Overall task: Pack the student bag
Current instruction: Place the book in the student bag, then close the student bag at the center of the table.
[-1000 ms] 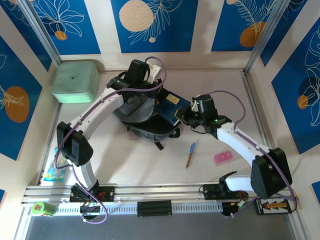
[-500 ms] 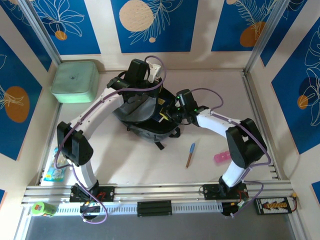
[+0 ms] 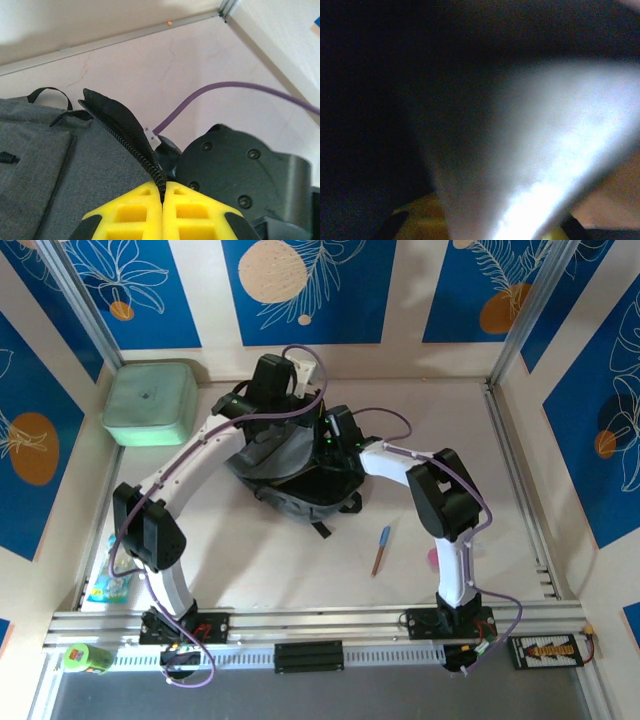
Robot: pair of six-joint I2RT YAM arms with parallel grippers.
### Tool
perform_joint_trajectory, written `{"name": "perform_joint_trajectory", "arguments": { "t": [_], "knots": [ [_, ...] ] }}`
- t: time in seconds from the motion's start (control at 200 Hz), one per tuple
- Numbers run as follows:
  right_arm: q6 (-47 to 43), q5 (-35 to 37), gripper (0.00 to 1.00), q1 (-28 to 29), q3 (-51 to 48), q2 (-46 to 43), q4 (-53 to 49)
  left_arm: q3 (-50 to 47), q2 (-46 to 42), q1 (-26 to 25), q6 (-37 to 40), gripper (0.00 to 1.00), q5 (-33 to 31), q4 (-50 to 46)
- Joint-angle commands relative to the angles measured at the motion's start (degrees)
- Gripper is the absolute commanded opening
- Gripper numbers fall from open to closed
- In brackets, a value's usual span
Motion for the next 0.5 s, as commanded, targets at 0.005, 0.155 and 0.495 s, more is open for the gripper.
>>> {"name": "perform_joint_trajectory", "arguments": {
  "t": [0.005, 0.155, 0.495],
  "knots": [
    [2.7, 0.6, 0.01, 0.0, 2.0, 4.0, 1.7, 2.9, -0.4, 0.7, -2.0, 0.0, 2.0, 4.8],
    [0.9, -1.6, 0.14, -0.1, 0.0, 2.2, 2.7, 2.5, -0.5, 1.4, -3.3, 0.0, 1.2, 4.8],
    [-4.9, -2.7, 0.56, -6.8, -20.5, -21.8, 0.3, 0.8, 1.1, 1.8, -3.3, 0.05, 8.9, 6.8]
  ]
}}
